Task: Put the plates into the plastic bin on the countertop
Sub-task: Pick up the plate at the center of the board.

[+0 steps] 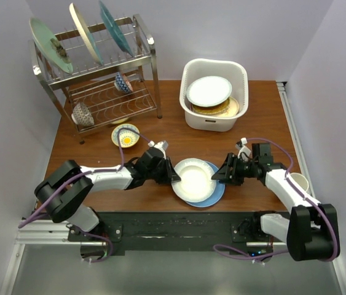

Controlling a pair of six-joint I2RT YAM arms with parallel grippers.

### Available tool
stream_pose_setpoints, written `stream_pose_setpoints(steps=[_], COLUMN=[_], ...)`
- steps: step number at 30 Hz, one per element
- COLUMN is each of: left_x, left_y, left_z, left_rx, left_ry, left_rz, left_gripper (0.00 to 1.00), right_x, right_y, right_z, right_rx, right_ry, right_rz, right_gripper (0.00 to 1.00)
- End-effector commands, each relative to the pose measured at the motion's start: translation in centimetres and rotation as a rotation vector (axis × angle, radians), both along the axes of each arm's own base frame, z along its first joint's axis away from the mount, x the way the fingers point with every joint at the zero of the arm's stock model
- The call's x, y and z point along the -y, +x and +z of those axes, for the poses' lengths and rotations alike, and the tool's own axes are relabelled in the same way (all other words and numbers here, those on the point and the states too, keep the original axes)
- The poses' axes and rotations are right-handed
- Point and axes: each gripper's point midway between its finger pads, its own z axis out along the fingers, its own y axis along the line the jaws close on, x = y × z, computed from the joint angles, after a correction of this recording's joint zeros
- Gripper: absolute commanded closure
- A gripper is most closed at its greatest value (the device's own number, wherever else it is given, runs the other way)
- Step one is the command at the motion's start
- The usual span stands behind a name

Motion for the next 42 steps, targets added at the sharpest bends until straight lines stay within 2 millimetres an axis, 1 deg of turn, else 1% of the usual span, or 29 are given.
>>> stream_pose_setpoints(steps=[1, 3, 9, 10, 11, 13, 15, 18, 23, 24, 26, 27, 28, 30, 31, 33, 34, 35, 36, 39, 40, 42], left_x=[-3.4, -3.3, -3.0, -3.0, -2.8, -2.6, -2.5, -2.1, -2.0, -1.9, -1.8, -1.7, -1.8, -2.1, -2.5, -3.0, -3.4, -3.7, -4.0, -4.4, -4.5, -5.2], left_y=[0.6, 0.6, 0.8, 0.8, 0.8, 0.6, 0.6, 0.6, 0.7, 0.7, 0.6, 0.6, 0.6, 0.9, 0.8, 1.1, 1.1, 1.3, 1.4, 1.6, 1.7, 1.8], left_z=[-2.8, -2.9, -2.5, -2.5, -2.4, -2.6, -2.6, -2.4, -2.1, -2.0, -2.0, -1.7, -1.7, -1.2, -1.2, -0.4, -0.4, 0.2, 0.4, 2.0, 2.8, 3.2], left_rx=[0.023, 0.023, 0.03, 0.033, 0.035, 0.029, 0.027, 0.032, 0.04, 0.042, 0.046, 0.053, 0.057, 0.086, 0.087, 0.118, 0.116, 0.136, 0.15, 0.202, 0.223, 0.235], left_ry=[0.151, 0.151, 0.138, 0.136, 0.13, 0.126, 0.119, 0.107, 0.102, 0.099, 0.095, 0.088, 0.09, 0.103, 0.119, 0.129, 0.145, 0.143, 0.151, 0.128, 0.115, 0.129], left_rz=[0.067, 0.067, 0.063, 0.061, 0.057, 0.046, 0.039, 0.027, 0.021, 0.016, 0.007, -0.005, -0.007, -0.004, 0.003, 0.018, 0.029, 0.042, 0.053, 0.065, 0.071, 0.093], left_gripper=[1.0, 1.0, 1.0, 1.0, 1.0, 1.0, 1.0, 1.0, 1.0, 1.0, 1.0, 0.98, 0.84, 0.68, 0.46, 0.28, 0.1, 0.04, 0.0, 0.0, 0.0, 0.0], right_x=[-1.2, -0.9, -0.6, -0.8, -0.9, -1.4, -1.7, -2.1, -2.5, -2.6, -2.7, -2.6, -2.6, -2.5, -2.4, -2.3, -2.2, -2.3, -2.2, -2.2, -2.3, -2.4], right_y=[-0.8, -1.1, -1.2, -0.9, -1.1, -0.9, -1.2, -0.8, -0.1, 0.0, 0.4, 0.4, 0.6, 0.8, 1.0, 1.0, 1.2, 1.2, 1.2, 1.4, 1.4, 1.5], right_z=[-0.8, -1.7, -2.6, -2.7, -3.2, -3.7, -4.1, -4.5, -4.4, -4.4, -4.2, -4.3, -4.1, -3.7, -3.4, -2.9, -2.6, -2.4, -2.2, -1.7, -1.5, -1.1], right_rx=[-0.007, -0.026, -0.026, -0.019, -0.034, -0.038, -0.049, -0.04, -0.029, -0.022, -0.02, -0.02, -0.015, -0.002, 0.007, 0.023, 0.033, 0.037, 0.041, 0.049, 0.053, 0.055], right_ry=[0.019, -0.009, -0.044, -0.037, -0.031, -0.007, 0.009, 0.015, 0.026, 0.028, 0.027, 0.019, 0.019, 0.011, 0.007, 0.001, -0.004, -0.002, -0.005, -0.005, 0.0, 0.01], right_rz=[0.05, 0.039, 0.031, 0.029, 0.029, 0.03, 0.032, 0.032, 0.026, 0.029, 0.032, 0.03, 0.027, 0.019, 0.019, 0.018, 0.012, 0.013, 0.01, 0.006, 0.01, 0.006], right_gripper=[0.45, 0.46, 0.46, 0.47, 0.47, 0.49, 0.5, 0.52, 0.6, 0.7, 0.85, 0.96, 0.99, 1.0, 1.0, 1.0, 1.0, 1.0, 1.0, 1.0, 1.0, 1.0])
